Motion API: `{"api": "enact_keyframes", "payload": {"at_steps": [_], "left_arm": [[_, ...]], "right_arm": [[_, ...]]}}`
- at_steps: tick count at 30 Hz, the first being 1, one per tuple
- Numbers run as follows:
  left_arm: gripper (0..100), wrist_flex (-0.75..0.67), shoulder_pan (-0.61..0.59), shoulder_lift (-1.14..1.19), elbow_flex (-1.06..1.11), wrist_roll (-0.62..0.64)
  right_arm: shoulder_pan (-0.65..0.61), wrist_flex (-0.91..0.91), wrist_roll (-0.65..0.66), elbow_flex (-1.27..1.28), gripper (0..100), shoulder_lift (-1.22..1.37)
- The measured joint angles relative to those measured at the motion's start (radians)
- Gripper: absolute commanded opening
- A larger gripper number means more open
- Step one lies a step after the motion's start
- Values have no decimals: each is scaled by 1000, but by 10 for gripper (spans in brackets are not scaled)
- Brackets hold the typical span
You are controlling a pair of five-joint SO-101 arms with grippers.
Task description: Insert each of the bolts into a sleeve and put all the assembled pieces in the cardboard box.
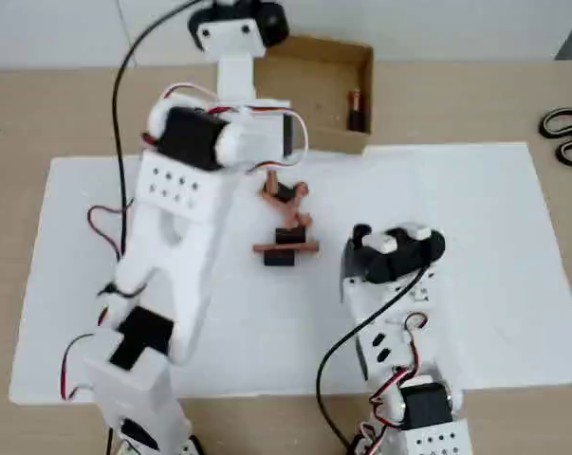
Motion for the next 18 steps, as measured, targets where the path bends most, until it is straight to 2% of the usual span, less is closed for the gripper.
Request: {"api": "enact_keyframes", "payload": {"at_steps": [3,9,14,18], "left_arm": [[6,0,6,-92,-89,-44],[6,0,6,-259,-114,-61],[6,0,35,-330,40,-46],[6,0,144,-417,124,-43]], "right_arm": [[-43,5,0,3,4,0],[-120,48,-2,3,4,0],[-150,49,-2,3,4,0],[-153,49,-2,3,4,0]]}}
